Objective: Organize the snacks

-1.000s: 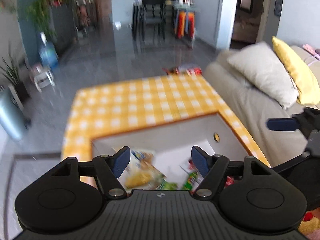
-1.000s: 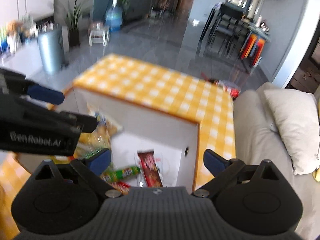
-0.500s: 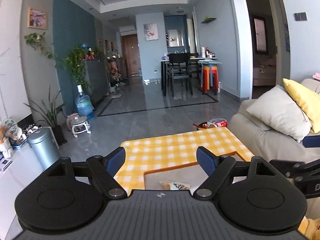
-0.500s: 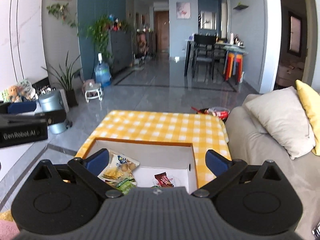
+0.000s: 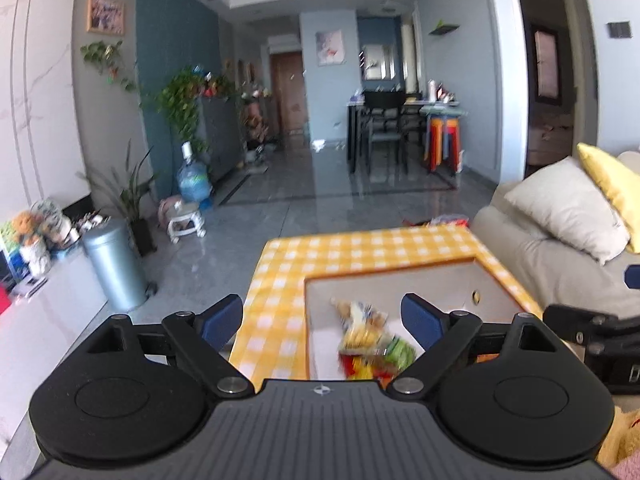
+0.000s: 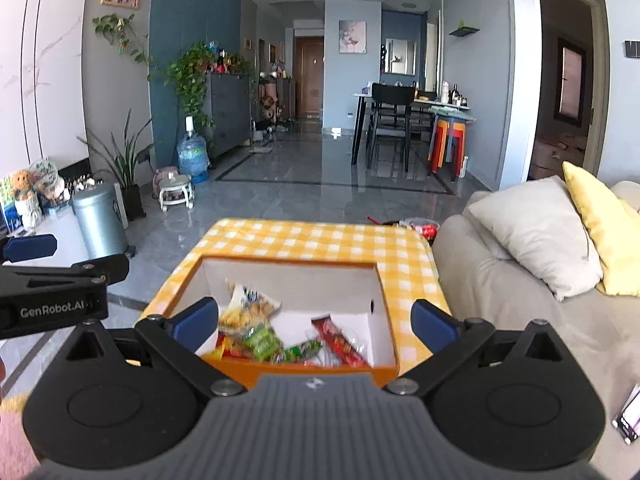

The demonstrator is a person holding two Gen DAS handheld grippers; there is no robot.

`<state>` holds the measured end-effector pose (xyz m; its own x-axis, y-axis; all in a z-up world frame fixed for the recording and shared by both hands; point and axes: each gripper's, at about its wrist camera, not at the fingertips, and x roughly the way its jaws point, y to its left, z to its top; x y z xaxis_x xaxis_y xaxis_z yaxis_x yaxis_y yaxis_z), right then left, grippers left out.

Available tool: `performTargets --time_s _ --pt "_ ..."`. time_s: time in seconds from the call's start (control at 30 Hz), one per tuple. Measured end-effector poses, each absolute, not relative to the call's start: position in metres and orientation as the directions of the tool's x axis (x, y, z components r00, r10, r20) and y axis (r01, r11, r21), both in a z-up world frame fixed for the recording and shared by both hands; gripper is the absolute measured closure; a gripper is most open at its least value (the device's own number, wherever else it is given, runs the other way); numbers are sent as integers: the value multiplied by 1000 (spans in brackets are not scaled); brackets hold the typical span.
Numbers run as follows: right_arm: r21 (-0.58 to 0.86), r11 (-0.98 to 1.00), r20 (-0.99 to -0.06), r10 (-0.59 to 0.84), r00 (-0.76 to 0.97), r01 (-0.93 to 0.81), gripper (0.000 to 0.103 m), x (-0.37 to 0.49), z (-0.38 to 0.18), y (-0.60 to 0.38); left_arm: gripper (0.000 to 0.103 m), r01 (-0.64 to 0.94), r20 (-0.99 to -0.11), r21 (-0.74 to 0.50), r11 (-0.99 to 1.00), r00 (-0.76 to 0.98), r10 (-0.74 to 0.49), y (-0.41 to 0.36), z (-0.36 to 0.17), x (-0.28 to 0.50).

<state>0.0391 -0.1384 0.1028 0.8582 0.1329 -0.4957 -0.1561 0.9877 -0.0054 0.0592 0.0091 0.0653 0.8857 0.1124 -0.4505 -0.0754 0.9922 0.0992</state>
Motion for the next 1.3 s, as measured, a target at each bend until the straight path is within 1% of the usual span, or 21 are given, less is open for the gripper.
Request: performTargets --time_s 0.2,0.43,0.9,1.3 --pt "-42 989 -563 95 821 -143 4 40 69 -138 0 -93 -544 77 993 830 120 13 41 59" --pt "-36 991 -605 82 792 -130 4 48 48 -143 0 -81 -613 81 993 782 114 12 18 56" --pt "-32 992 -613 78 786 -123 4 50 45 -145 0 -77 -641 88 993 759 116 10 16 56" --pt "-41 989 -615 87 784 -142 4 49 44 -142 0 -78 -640 92 993 759 118 11 18 57"
